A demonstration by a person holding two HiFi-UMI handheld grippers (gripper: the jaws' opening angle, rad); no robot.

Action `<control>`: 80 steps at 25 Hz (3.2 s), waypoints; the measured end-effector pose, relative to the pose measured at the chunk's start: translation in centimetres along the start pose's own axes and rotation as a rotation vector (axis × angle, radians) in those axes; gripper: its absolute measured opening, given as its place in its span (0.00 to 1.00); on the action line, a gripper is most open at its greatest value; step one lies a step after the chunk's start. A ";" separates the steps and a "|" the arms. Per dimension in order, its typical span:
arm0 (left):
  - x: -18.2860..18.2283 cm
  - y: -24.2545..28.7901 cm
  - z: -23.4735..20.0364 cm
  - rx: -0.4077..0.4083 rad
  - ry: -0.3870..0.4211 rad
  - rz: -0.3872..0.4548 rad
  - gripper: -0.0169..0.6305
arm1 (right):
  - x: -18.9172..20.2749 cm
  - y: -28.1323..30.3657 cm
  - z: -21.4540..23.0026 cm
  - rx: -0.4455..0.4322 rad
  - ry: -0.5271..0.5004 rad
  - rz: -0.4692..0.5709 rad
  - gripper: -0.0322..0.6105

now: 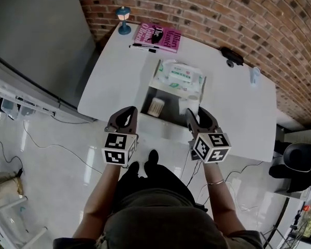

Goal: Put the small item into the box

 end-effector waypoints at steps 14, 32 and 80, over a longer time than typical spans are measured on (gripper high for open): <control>1.8 -1.8 -1.0 -0.105 -0.068 -0.008 0.07 | 1.6 2.9 0.4 -0.104 -0.138 -0.184 0.29; 3.2 -4.1 -1.1 -0.183 -0.122 -0.019 0.07 | 3.9 6.8 1.1 -0.112 -0.295 -0.443 0.29; 4.4 -6.7 -1.9 -0.200 -0.130 -0.021 0.07 | 4.8 8.0 0.2 0.027 -0.428 -0.557 0.35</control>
Point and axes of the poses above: the fingertips, and each gripper's own axes: y forward along the fingers, z to its right, x out of its underside, the point moved 9 cm from there along -y, backward along the fingers, and after that the axes turned 1 degree about -y, right-handed, at the moved point
